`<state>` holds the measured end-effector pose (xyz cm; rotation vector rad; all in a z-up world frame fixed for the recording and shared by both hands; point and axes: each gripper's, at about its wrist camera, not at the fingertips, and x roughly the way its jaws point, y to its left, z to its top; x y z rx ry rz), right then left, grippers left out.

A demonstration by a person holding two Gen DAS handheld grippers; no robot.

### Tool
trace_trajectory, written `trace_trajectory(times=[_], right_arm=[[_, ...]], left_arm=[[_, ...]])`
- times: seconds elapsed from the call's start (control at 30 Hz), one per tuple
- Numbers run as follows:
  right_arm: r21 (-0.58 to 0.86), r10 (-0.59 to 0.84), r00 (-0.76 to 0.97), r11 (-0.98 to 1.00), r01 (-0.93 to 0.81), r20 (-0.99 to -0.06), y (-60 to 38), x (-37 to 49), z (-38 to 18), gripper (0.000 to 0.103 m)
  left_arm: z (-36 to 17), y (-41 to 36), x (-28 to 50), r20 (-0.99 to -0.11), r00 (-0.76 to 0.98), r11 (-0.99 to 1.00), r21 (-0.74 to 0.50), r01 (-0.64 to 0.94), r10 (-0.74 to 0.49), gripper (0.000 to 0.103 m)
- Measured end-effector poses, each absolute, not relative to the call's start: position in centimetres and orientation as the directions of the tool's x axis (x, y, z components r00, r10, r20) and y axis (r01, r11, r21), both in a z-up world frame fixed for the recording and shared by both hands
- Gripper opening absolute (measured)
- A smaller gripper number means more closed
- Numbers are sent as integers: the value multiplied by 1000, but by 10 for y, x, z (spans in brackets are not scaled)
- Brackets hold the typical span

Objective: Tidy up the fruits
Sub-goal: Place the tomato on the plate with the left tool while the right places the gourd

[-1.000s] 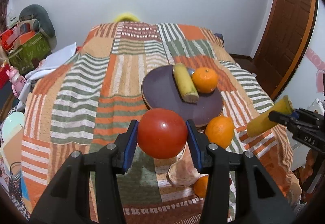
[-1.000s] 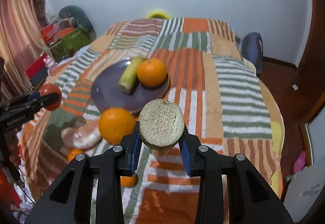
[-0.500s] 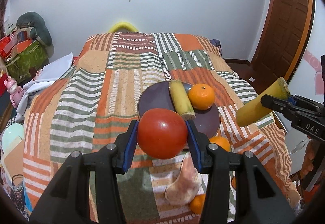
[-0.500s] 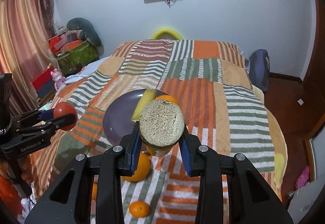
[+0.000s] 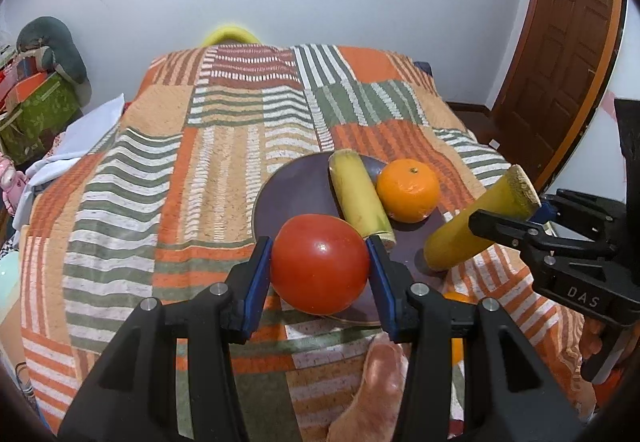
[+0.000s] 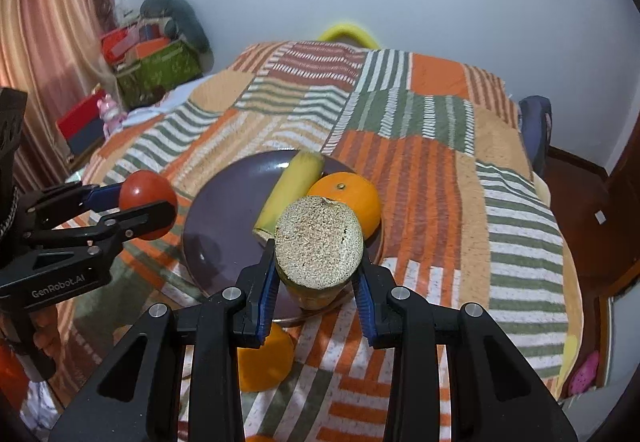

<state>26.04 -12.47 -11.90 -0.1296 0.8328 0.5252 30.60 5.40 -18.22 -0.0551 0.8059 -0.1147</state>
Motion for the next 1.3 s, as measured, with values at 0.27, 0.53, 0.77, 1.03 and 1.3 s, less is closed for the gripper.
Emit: trace_trajectory(times=[0.27,0.53,0.77,1.03,1.3], right_arm=[[83,403,518,842,-534,-755,-108,281,-127,31],[89,420,506,827,-554,-754,-91,297,-133,31],[121,448,494,819,-560,-745,-87,306,-136,31],[134,462,499,817,-560,-733,-89,304,-135,31],[125,455,544,835,-537,-705,-99,292,-116,43]], left_arm=[[-203,57,332,-746,652,991,-98,92,-134,46],[-214,60,356,-759,638,991,-101,83,-131,46],[-220,61,372,-775,618,991,-114,73,-135,46],[-210,58,370,-743,660,994,-81,75,-111,60],[-196,62,354,-737,668,995,-84,62,-104,60]])
